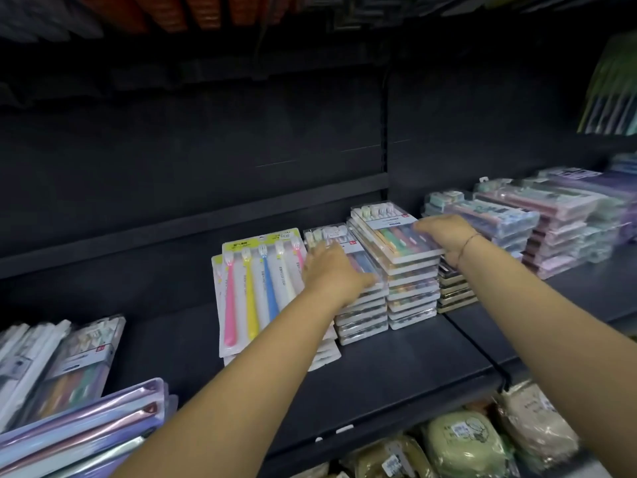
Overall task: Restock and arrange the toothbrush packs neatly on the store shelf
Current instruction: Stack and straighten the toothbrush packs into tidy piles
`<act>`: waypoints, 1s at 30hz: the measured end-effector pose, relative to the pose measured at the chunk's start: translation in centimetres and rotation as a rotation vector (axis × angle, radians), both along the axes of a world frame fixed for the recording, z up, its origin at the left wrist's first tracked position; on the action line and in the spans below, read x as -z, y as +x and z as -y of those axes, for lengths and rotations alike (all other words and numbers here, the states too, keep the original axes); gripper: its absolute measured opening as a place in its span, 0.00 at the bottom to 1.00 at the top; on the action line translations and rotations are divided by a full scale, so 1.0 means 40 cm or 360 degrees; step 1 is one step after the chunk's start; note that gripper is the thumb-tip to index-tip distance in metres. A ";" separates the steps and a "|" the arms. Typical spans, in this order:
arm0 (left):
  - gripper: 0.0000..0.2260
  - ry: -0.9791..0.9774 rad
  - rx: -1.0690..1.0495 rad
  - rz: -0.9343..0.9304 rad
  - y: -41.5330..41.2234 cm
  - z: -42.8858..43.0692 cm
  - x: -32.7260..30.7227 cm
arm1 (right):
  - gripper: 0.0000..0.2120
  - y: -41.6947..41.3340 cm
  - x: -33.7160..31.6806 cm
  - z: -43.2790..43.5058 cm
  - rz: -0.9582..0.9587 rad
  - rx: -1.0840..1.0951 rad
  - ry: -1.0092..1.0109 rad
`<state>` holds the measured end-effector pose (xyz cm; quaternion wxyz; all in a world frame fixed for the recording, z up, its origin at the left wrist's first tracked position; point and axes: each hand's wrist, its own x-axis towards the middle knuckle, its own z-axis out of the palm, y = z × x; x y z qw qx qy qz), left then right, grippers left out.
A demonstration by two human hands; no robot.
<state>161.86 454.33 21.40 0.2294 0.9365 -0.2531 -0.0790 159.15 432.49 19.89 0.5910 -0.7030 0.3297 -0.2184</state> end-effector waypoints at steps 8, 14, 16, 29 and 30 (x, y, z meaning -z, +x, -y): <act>0.35 0.0156 0.0302 0.0241 0.010 -0.023 0.052 | 0.22 0.031 0.004 -0.010 -0.0013 -0.0221 -0.0125; 0.33 0.0156 0.0353 0.0302 -0.013 -0.061 0.033 | 0.21 0.009 -0.012 -0.060 -0.0051 0.0057 -0.0696; 0.33 0.0113 0.0397 0.0382 -0.029 -0.131 0.013 | 0.17 -0.018 -0.041 -0.153 0.0233 0.0230 -0.1060; 0.46 0.0592 -0.0514 0.0190 -0.010 -0.937 0.112 | 0.22 0.194 0.049 -0.996 -0.0292 -0.1539 0.0290; 0.45 0.0638 -0.0478 0.0115 -0.015 -0.950 0.115 | 0.25 0.228 0.067 -1.025 -0.0394 -0.1537 0.0363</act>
